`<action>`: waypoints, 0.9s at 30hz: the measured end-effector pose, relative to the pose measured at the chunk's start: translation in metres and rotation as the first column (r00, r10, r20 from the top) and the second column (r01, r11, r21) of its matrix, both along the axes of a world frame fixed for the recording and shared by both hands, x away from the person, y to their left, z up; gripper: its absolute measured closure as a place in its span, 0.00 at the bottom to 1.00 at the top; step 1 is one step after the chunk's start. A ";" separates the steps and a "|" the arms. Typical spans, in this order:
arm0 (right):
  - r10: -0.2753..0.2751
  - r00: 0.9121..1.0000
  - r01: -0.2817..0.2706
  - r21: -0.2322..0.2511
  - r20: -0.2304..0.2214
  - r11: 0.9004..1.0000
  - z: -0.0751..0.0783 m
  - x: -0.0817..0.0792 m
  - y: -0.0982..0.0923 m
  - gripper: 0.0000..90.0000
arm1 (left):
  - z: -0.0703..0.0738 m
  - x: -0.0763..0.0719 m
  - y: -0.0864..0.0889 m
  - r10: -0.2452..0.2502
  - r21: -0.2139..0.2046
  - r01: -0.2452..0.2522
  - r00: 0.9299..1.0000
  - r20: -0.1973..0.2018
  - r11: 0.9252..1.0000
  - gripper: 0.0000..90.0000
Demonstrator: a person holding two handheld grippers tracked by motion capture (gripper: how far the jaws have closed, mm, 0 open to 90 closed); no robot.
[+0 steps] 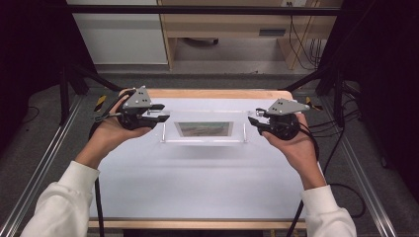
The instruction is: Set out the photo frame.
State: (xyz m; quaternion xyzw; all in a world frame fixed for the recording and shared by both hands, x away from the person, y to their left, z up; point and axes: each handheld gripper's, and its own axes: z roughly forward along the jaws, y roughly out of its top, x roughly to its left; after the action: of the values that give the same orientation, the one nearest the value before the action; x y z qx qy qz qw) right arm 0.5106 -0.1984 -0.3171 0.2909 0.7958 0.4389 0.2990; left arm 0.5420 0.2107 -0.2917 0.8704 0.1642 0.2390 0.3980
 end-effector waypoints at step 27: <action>-0.016 0.999 0.018 0.051 -0.032 0.999 0.006 0.035 -0.001 0.66 | 0.016 0.005 0.011 0.098 -0.258 -0.080 0.994 0.057 0.963 0.33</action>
State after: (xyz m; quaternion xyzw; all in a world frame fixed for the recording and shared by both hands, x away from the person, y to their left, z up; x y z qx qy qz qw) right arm 0.5454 -0.1996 -0.3112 0.3122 0.7864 0.4518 0.2827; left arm 0.5474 0.2213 -0.2761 0.7949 0.2185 0.2636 0.5009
